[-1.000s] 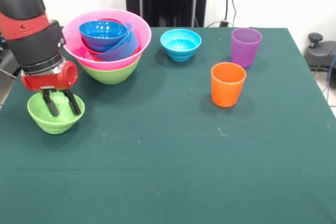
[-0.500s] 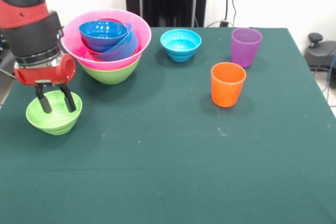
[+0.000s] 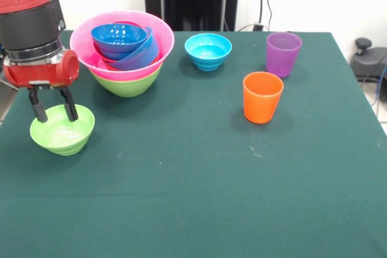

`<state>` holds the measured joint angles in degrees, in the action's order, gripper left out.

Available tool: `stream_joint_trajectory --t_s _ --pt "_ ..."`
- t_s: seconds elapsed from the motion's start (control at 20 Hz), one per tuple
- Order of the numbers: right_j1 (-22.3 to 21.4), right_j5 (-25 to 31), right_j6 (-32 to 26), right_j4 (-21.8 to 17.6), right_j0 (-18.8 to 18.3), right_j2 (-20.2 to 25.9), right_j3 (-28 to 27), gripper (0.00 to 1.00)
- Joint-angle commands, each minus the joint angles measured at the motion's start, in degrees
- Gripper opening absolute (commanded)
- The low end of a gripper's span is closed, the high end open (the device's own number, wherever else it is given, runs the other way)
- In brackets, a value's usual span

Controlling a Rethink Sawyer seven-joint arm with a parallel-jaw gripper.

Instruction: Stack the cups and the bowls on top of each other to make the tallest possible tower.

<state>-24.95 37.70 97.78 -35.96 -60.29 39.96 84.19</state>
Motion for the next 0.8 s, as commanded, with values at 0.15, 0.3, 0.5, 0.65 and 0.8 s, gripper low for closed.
stream_joint_trajectory --t_s 0.15,0.3,0.5,0.65,0.8 --pt "1.45 4.98 -11.45 -2.45 2.4 -0.9 0.5 1.0" --pt "1.36 4.26 -10.95 -2.64 2.38 -0.98 1.09 1.0" --pt "1.42 3.66 -10.28 -2.83 2.52 -1.22 1.41 1.0" --pt "1.17 3.43 -9.6 -2.96 2.75 -1.51 1.77 1.0" --pt "0.34 2.74 -8.12 -3.06 3.06 -1.95 2.85 1.0"
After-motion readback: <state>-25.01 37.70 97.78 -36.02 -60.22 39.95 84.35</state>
